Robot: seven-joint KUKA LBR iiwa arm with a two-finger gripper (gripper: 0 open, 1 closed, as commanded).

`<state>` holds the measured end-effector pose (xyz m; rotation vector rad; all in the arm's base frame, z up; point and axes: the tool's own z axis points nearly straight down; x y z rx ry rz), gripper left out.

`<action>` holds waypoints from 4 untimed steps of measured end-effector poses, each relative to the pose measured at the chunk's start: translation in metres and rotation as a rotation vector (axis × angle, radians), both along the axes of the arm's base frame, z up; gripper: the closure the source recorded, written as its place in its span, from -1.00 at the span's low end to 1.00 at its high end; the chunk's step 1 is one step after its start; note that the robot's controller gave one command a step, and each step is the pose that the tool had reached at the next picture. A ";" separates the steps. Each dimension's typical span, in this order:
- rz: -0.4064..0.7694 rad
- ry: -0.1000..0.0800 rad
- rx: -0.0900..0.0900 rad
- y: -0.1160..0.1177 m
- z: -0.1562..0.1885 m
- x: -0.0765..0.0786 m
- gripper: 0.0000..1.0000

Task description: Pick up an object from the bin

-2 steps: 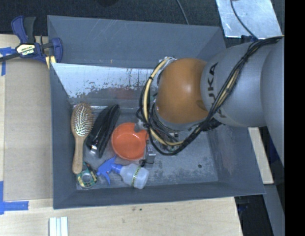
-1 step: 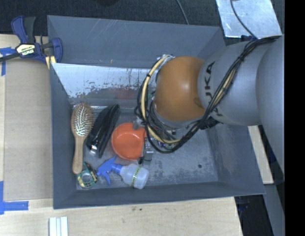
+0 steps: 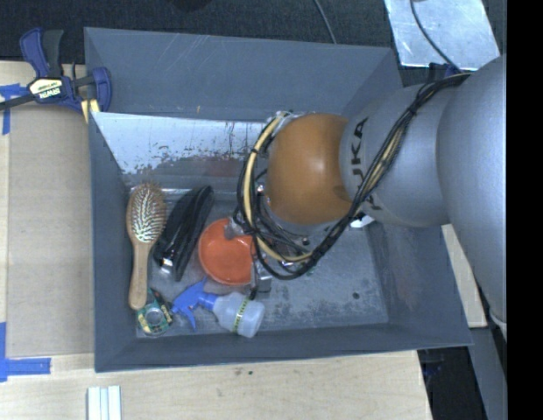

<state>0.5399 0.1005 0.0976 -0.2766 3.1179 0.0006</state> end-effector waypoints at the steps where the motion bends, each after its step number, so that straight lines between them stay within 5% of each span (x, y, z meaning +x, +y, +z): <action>1: -0.092 0.001 0.002 -0.002 -0.006 0.000 1.00; 3: -0.109 -0.009 0.004 0.001 0.019 -0.001 1.00; 4: -0.156 -0.010 0.005 0.001 0.090 0.010 1.00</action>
Offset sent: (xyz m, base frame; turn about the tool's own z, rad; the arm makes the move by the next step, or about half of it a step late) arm 0.0000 0.0000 0.0000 0.0000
